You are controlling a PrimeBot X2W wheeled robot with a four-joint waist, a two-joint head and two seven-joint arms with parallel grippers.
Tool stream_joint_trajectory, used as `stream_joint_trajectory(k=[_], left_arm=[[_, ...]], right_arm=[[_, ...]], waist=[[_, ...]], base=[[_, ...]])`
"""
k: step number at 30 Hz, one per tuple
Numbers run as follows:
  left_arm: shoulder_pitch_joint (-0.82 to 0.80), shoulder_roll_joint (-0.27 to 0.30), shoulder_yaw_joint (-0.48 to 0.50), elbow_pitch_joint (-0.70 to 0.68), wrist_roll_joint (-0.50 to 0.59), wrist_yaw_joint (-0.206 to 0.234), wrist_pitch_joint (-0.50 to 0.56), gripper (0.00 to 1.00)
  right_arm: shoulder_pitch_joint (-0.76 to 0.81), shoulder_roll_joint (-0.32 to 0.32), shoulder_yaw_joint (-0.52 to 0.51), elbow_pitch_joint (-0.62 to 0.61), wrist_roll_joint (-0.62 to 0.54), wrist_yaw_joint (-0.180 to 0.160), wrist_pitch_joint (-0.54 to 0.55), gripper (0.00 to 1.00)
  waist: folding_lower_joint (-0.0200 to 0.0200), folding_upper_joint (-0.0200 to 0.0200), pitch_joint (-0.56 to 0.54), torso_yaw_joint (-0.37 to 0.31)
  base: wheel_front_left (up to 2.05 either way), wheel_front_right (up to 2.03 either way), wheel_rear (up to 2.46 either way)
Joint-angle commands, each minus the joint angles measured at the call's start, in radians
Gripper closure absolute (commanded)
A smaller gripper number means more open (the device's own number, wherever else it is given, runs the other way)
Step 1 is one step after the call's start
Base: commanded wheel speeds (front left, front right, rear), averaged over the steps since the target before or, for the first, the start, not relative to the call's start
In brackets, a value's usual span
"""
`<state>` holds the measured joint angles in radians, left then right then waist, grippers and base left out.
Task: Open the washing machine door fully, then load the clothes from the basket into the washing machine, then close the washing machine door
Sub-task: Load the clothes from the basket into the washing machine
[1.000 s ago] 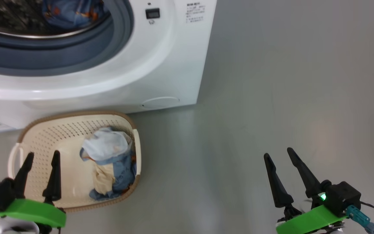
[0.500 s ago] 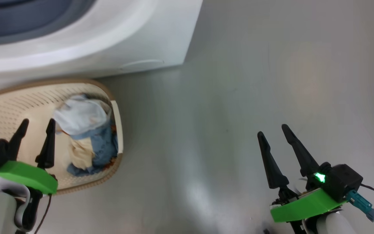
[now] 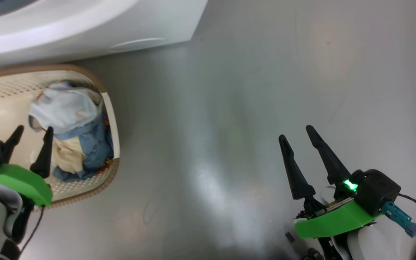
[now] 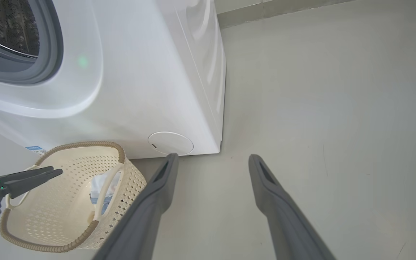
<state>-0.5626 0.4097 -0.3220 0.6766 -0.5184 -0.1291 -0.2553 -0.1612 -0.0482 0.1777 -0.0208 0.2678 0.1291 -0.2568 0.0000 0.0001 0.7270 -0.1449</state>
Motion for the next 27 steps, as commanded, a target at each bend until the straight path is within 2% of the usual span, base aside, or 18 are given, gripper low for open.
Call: stream_joint_trajectory(k=[1,6,17,27], left_arm=[[-0.013,0.055,0.015,0.011,-0.011,-0.001,-0.006,0.0],[-0.063,0.084,-0.053,0.107,-0.045,-0.001,-0.006,0.0],[-0.16,0.124,-0.18,0.211,-0.128,-0.002,-0.001,0.0],[-0.234,0.17,-0.315,0.236,-0.301,-0.002,0.082,0.0]], right_arm=[[0.011,-0.002,0.029,-0.023,0.018,0.002,-0.005,0.0],[0.012,-0.002,0.036,-0.026,0.026,0.002,-0.005,0.0],[0.013,-0.002,0.045,-0.049,0.028,0.002,-0.005,0.0],[0.004,-0.002,0.054,-0.053,0.039,0.002,-0.005,0.0]], waist=[[0.0,-0.0001,0.024,-0.014],[0.0,-0.0001,0.06,-0.03],[0.0,-0.0001,0.137,-0.048],[0.0,-0.0001,0.196,-0.066]], base=[[0.0,0.0,0.0],[0.0,0.0,0.0],[0.0,0.0,0.0],[0.0,0.0,0.0]])
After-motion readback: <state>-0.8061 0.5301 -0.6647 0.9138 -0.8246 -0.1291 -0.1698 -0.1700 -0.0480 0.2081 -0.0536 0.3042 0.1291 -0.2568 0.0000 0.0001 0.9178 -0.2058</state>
